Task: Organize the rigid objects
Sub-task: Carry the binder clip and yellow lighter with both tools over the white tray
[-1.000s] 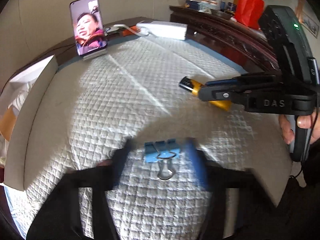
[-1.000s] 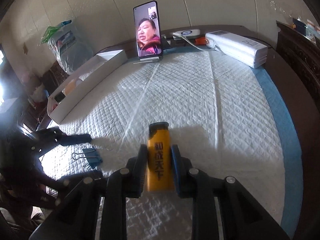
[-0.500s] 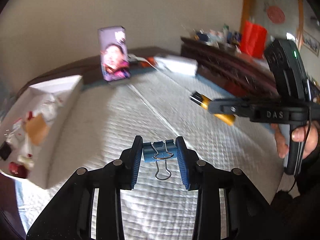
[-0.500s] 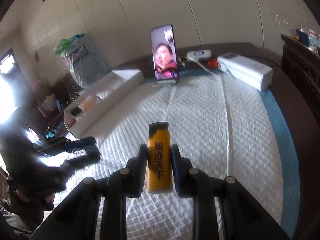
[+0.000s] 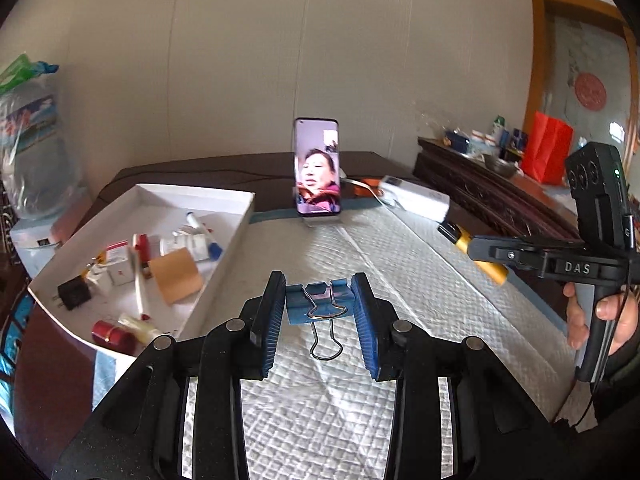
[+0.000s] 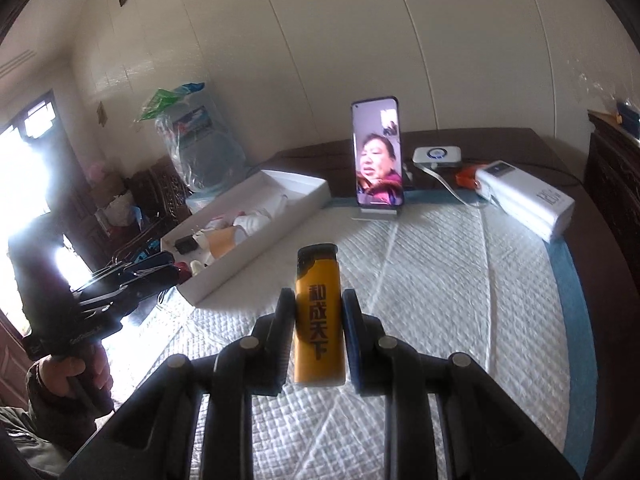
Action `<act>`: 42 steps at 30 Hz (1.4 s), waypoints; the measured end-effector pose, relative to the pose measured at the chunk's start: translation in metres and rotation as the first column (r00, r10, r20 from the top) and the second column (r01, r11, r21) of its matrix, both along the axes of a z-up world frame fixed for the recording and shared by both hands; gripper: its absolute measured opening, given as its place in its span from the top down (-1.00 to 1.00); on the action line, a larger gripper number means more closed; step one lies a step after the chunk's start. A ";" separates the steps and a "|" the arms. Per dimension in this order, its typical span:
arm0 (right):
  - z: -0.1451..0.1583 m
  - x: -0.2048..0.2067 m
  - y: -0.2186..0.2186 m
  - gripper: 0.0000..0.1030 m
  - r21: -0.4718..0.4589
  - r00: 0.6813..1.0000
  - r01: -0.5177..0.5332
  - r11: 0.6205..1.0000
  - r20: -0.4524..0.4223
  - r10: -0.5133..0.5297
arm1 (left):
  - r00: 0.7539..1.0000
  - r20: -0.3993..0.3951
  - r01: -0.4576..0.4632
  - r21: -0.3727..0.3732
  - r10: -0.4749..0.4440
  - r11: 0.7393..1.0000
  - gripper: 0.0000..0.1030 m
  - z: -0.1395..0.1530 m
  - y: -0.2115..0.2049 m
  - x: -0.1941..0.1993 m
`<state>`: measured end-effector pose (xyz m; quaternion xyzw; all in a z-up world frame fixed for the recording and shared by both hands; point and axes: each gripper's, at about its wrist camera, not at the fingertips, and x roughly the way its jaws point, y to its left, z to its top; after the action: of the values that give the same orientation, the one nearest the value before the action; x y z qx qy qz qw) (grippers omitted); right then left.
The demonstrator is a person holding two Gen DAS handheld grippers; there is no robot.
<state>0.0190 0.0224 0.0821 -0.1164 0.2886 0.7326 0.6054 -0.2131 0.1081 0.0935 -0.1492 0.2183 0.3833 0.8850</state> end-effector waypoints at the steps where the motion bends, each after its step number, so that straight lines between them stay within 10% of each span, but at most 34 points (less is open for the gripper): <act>1: 0.001 -0.002 0.001 0.56 0.000 1.000 -0.005 1.000 0.002 0.005 | 1.000 0.005 -0.007 0.001 0.007 1.000 0.36 0.000 0.001 -0.003; 42: 0.073 -0.101 0.102 0.56 0.109 0.973 -0.210 0.972 0.120 0.197 | 0.898 0.108 -0.437 0.093 0.427 0.895 0.36 0.048 0.053 -0.153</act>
<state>-0.0822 0.1242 0.1549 -0.1480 0.1967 0.7996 0.5478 -0.3666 0.1611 0.1413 -0.1591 0.1199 0.5754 0.7933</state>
